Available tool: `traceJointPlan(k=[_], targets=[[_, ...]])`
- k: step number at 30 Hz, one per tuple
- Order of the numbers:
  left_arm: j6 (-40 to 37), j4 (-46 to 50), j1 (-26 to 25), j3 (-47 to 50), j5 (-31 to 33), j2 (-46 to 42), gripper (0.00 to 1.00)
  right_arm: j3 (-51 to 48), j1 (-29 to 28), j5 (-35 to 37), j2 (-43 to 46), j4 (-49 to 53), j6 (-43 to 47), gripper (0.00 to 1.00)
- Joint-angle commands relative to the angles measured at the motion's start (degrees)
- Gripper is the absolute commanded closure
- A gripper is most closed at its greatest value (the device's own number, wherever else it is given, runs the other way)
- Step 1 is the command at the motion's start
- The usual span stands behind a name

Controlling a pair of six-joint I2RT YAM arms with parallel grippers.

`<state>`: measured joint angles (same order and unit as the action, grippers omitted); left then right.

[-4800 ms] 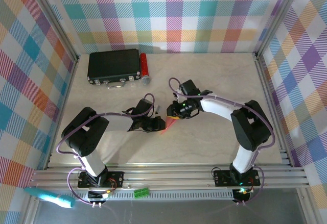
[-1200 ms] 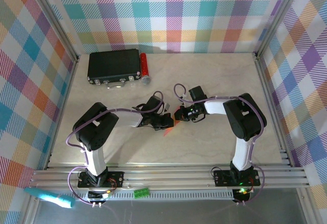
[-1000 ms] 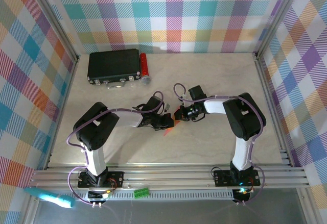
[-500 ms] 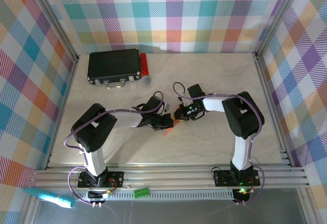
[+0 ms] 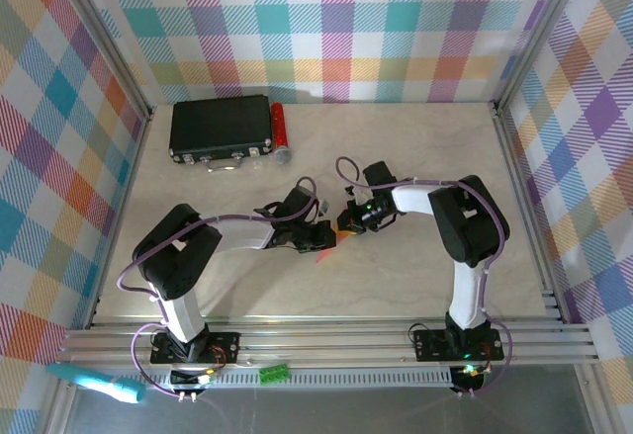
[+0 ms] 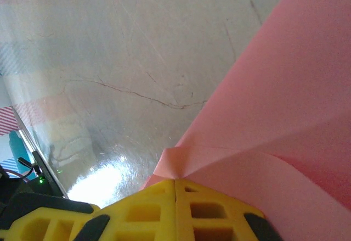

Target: Fold a paper plane with a square sheet of paper (pick it up from the middle)

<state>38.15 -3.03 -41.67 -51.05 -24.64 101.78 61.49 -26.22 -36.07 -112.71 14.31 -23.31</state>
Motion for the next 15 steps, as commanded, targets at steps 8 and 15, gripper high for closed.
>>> traceJointPlan(k=[8,15], targets=[[-2.35,5.25,-0.52,-0.1,3.06,2.22,0.94,-1.11,0.45,10.04,-5.58,5.55,-0.66,0.95],[-4.13,8.54,-0.48,-0.9,4.72,3.12,0.95,-0.59,0.55,10.59,-6.21,6.69,-0.51,0.95]])
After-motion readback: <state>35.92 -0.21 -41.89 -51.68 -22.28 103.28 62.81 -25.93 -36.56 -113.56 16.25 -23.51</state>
